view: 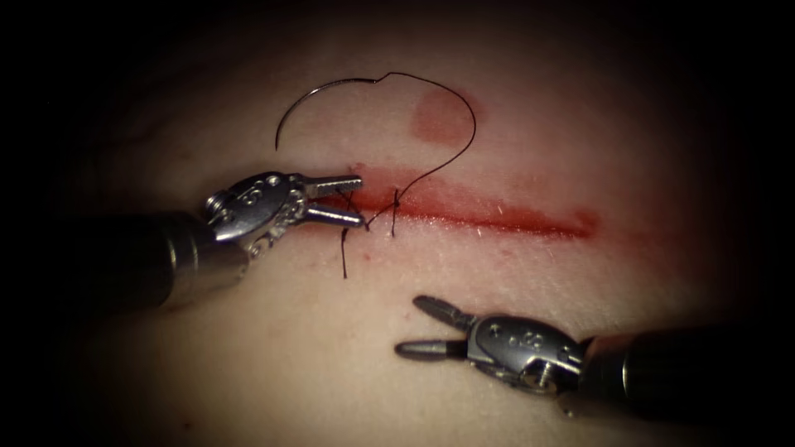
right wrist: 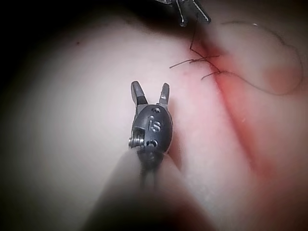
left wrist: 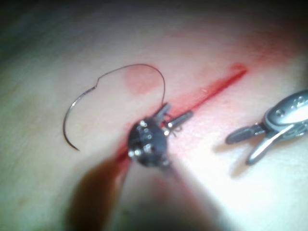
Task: Wound Closure
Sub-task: Use the right gripper to cut the short suture end.
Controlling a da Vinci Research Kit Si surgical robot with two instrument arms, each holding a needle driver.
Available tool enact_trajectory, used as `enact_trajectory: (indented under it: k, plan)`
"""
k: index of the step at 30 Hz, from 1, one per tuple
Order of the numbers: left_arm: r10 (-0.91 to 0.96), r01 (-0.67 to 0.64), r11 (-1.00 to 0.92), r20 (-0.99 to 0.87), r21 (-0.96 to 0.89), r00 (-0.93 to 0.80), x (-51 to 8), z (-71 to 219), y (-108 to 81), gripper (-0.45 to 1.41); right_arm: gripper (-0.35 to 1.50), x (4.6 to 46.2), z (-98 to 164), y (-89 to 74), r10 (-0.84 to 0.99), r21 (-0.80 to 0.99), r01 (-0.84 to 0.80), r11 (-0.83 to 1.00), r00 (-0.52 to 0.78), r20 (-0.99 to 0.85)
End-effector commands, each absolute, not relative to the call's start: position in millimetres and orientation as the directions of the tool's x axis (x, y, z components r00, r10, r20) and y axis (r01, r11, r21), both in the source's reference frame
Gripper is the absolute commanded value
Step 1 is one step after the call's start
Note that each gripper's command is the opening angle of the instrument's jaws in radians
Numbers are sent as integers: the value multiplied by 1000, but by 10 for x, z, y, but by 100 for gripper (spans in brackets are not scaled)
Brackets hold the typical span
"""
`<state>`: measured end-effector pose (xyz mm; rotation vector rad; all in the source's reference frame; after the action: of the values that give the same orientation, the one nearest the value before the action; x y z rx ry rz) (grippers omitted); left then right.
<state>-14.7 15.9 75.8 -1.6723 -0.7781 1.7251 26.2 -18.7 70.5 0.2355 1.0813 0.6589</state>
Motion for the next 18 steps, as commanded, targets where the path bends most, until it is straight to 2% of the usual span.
enact_trajectory:
  k: [1,2,4,6,9,10,18]
  plan:
    - [765,-21,-644,-644,-764,-21,-152,764,157,22,66,267,710,-194,604,489,-379,786,303,-737]
    - [765,-20,-644,-644,-765,-21,-152,763,156,20,66,267,710,-194,604,489,-379,786,303,-737]
    - [765,-18,-644,-644,-765,-21,-151,763,156,4,66,267,710,-194,604,489,-379,786,303,-737]
    - [765,-17,-644,-643,-765,-21,-150,763,157,0,66,267,710,-194,604,489,-379,786,303,-737]
    - [765,-14,-643,-643,-765,-21,-149,762,157,-38,66,267,710,-194,605,489,-379,786,306,-736]
    - [765,-13,-643,-643,-765,-21,-149,762,157,-45,66,267,710,-194,605,489,-379,786,306,-736]
    - [767,-10,-642,-641,-767,-18,-145,759,159,-45,62,268,709,-193,606,490,-379,785,308,-733]
